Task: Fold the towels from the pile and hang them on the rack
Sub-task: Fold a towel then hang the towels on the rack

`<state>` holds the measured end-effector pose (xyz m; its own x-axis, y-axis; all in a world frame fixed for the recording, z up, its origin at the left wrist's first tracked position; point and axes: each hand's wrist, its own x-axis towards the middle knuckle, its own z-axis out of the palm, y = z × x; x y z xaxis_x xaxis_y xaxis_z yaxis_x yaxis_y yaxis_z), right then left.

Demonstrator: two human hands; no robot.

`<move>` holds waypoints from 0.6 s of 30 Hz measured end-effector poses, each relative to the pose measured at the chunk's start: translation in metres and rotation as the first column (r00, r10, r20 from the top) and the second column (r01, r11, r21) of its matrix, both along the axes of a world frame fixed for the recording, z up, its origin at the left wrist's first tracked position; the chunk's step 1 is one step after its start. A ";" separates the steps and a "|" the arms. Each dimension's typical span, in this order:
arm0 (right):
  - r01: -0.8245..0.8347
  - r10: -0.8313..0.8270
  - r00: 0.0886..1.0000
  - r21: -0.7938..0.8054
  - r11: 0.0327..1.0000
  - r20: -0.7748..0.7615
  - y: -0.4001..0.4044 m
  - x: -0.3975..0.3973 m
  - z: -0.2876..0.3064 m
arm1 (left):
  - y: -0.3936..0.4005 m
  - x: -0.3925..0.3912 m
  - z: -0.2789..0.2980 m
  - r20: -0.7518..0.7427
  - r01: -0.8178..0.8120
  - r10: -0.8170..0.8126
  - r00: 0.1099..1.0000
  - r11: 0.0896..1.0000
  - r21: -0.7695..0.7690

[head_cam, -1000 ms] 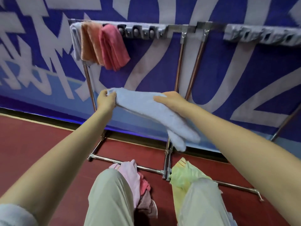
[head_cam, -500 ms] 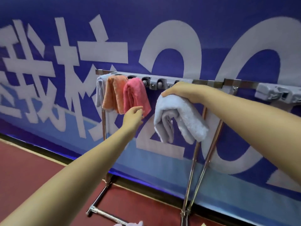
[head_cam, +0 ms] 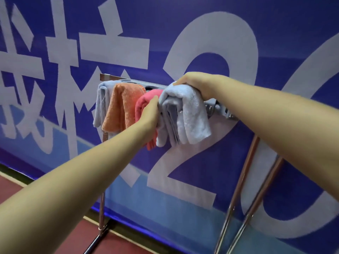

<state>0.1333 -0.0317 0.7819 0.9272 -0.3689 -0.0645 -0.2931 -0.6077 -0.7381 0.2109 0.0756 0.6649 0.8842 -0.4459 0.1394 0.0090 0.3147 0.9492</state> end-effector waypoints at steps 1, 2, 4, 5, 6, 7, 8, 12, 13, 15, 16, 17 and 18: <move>0.012 -0.012 1.000 -0.011 1.000 0.004 -0.004 0.001 0.000 | -0.004 0.002 -0.001 0.000 0.004 -0.004 1.000 1.000 -0.018; 0.031 -0.031 1.000 -0.020 0.999 0.002 -0.010 0.002 -0.001 | -0.007 0.001 -0.003 0.014 0.013 -0.013 1.000 1.000 -0.015; 0.077 -0.079 0.997 -0.094 0.993 -0.026 -0.018 0.002 -0.006 | -0.013 -0.002 -0.003 0.036 0.041 -0.041 0.999 0.999 -0.003; 0.120 -0.126 0.992 -0.149 0.982 -0.031 -0.022 0.002 -0.010 | -0.017 -0.003 -0.003 0.034 0.060 -0.060 0.998 0.998 0.001; 0.168 -0.175 0.984 -0.197 0.966 -0.017 -0.026 0.002 -0.014 | -0.017 -0.006 -0.001 0.031 0.076 -0.076 0.997 0.997 0.015; 0.203 -0.205 0.979 -0.220 0.954 0.012 -0.027 0.002 -0.017 | -0.017 -0.010 -0.001 0.023 0.077 -0.077 0.997 0.997 0.024; 0.220 -0.213 0.976 -0.235 0.947 0.053 -0.028 0.003 -0.020 | -0.018 -0.012 -0.001 0.014 0.070 -0.070 0.997 0.997 0.038; 0.290 -0.215 0.946 -0.336 0.896 0.243 -0.027 0.014 -0.030 | -0.022 -0.021 0.002 0.039 0.031 -0.035 0.999 0.996 0.087; 0.304 -0.192 0.935 -0.393 0.868 0.299 -0.026 0.017 -0.033 | -0.024 -0.022 0.005 0.047 0.012 -0.018 0.999 0.993 0.113; 0.329 -0.134 0.909 -0.483 0.811 0.394 -0.026 0.024 -0.039 | -0.025 -0.022 0.007 0.091 -0.018 0.004 0.996 0.988 0.151; 0.337 -0.129 0.901 -0.483 0.808 0.414 -0.024 0.025 -0.041 | -0.024 -0.023 0.007 0.128 -0.020 0.004 0.992 0.993 0.120; 0.345 -0.142 0.898 -0.466 0.815 0.417 -0.023 0.026 -0.041 | -0.025 -0.024 0.007 0.151 -0.028 0.012 0.988 0.994 0.102; 0.359 -0.161 0.896 -0.460 0.812 0.415 -0.022 0.027 -0.041 | -0.025 -0.023 0.007 0.130 -0.020 0.007 0.992 0.995 0.101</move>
<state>0.1602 -0.0541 0.7411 0.7151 -0.4850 0.5034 -0.2868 -0.8603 -0.4215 0.1880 0.0503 0.6721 0.8677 -0.4519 0.2070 -0.1191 0.2153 0.9693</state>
